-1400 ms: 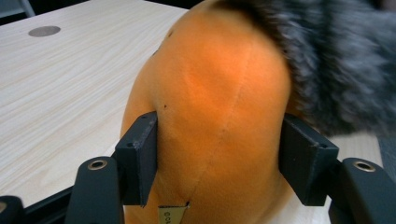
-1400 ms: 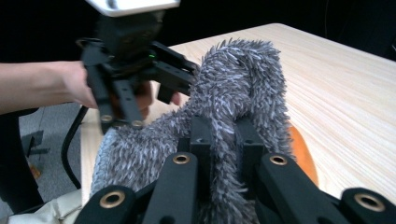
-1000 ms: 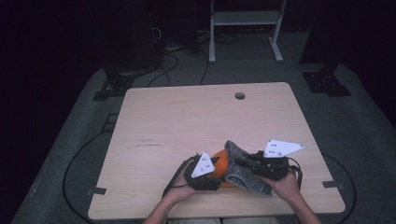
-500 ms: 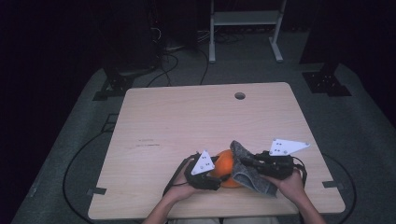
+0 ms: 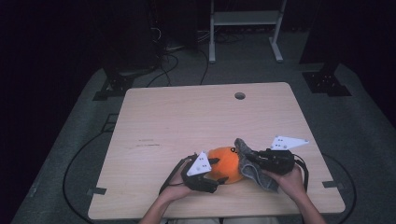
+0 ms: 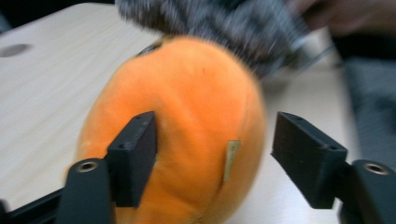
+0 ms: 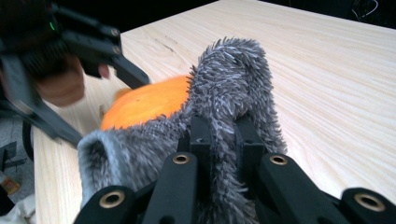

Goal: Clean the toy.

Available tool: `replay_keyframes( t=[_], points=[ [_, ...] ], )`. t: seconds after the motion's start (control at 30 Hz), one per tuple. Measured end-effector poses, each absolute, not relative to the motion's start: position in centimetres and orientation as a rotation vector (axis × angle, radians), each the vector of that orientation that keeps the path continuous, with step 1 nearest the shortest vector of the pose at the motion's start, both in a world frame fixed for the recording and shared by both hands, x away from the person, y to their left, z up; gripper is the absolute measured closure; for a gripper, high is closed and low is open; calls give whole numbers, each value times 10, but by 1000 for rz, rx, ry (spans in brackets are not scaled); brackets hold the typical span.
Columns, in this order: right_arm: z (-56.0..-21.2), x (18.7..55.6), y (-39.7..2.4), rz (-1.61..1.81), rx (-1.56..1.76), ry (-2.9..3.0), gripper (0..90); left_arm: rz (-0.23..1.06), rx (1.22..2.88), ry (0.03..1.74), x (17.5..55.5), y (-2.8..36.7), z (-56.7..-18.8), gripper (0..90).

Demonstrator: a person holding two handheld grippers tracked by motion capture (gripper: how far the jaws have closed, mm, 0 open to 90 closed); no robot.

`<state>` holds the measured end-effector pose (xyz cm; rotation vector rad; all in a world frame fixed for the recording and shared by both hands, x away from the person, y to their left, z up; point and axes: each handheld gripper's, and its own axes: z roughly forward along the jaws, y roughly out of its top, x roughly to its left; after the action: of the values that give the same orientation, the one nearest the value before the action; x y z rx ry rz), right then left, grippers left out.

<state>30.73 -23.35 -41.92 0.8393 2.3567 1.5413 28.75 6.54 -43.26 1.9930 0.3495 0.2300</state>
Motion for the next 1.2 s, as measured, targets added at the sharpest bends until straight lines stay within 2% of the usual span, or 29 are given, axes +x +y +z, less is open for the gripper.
replay_keyframes(
  t=[0.17,0.27,0.43,0.57,0.77,0.9,0.97,1.2],
  points=[
    [-421,301,-229,1585,739,2434,806,293,1935,452,294,63,-432,243],
    [-417,298,-226,1544,721,2440,806,280,1952,503,295,58,-440,271],
    [-403,291,-215,1615,641,2404,806,307,2041,440,287,51,-440,344],
    [-414,298,-216,1555,688,2441,806,286,2055,425,285,54,-440,376],
    [-416,298,-236,1520,771,2416,806,286,2070,408,284,53,-440,376],
    [-410,290,-229,1641,669,2442,805,280,2064,418,284,53,-441,377],
    [-412,290,-224,1587,649,2464,805,278,2066,415,284,54,-440,377],
    [-428,299,-248,1510,811,2460,805,264,2064,407,283,55,-440,375]
  ],
)
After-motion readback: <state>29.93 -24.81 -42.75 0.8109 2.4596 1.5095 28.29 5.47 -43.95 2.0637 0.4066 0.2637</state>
